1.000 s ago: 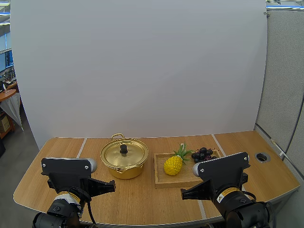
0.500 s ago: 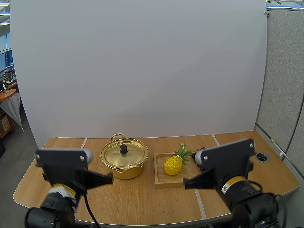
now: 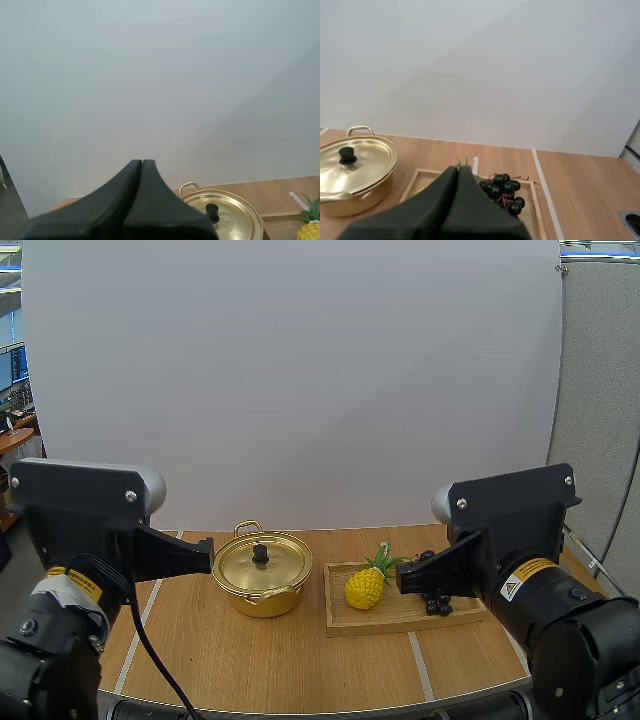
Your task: Open the pot, put the pineapple inside, and close it
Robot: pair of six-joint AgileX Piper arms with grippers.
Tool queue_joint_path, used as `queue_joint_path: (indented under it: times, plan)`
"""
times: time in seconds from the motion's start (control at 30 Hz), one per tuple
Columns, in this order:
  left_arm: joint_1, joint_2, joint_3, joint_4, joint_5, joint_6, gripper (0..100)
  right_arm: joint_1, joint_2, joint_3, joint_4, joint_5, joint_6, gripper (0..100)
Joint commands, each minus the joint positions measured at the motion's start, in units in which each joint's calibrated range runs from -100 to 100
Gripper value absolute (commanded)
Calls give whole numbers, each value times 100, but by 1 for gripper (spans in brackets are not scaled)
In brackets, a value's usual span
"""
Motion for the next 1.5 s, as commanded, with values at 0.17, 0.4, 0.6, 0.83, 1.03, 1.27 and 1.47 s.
queue_joint_path:
  times: [0.17, 0.4, 0.6, 0.83, 1.03, 1.27, 1.47]
  plan:
    - [11, 850, -392, 40, 365, -67, 0, 6, 824, -356, 210, 196, -43, 0]
    - [11, 2642, -968, 40, 365, -67, 0, 6, 2421, -1024, 210, 364, -43, 0]
    - [11, 3900, -1356, 40, 362, -67, 0, 6, 3452, -1275, 234, 348, -43, 0]
    - [11, 4920, -1503, 40, 362, -67, 31, 6, 4120, -1275, 234, 364, -43, 10]
    - [11, 5341, -1503, 40, 362, 194, 99, 6, 4164, -1275, 234, 335, -81, 84]
    - [-11, 5693, -1516, -310, 343, 1471, 100, 6, 4164, -1275, 245, 352, -122, 100]
    - [-158, 6429, -1769, -1694, 688, 3362, 100, 6, 4164, -1275, 243, 333, -122, 100]
